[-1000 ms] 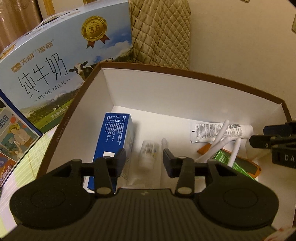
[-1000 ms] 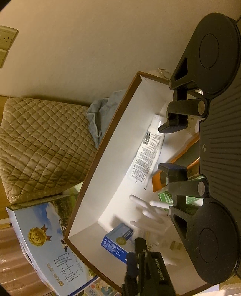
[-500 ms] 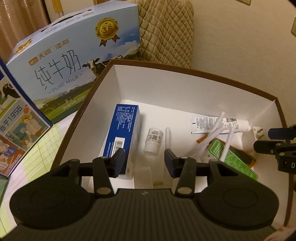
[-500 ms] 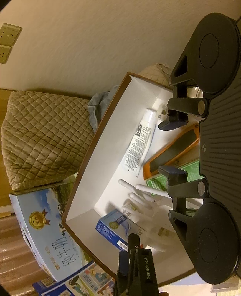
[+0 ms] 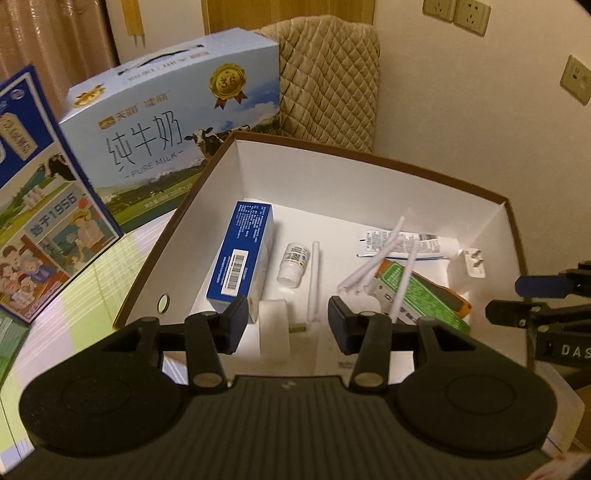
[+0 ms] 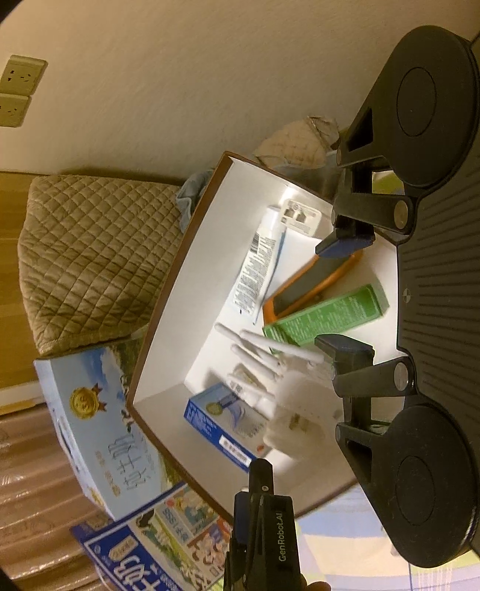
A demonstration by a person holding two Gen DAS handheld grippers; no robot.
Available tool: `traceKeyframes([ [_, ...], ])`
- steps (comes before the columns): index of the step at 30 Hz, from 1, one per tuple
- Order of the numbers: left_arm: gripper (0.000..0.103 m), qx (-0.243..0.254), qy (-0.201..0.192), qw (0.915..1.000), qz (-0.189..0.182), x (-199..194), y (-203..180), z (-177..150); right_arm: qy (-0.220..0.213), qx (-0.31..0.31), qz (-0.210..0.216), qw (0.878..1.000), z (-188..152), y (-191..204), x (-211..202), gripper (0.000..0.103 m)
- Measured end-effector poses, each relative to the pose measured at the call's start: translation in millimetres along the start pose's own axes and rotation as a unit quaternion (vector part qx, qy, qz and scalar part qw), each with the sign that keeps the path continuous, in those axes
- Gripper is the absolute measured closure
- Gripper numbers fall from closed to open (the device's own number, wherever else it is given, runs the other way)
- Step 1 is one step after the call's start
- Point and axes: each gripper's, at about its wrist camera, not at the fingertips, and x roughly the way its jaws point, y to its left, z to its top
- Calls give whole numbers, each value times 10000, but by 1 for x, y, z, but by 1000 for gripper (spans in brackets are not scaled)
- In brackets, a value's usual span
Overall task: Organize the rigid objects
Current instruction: 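Withdraw both tools from the box back over the table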
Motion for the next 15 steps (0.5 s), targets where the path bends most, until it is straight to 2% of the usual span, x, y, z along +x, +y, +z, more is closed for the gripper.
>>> traceKeyframes([
  [15, 60, -211, -352, 9991, 64, -77, -2, -38, -193, -194, 267, 9993, -35, 20, -51, 59],
])
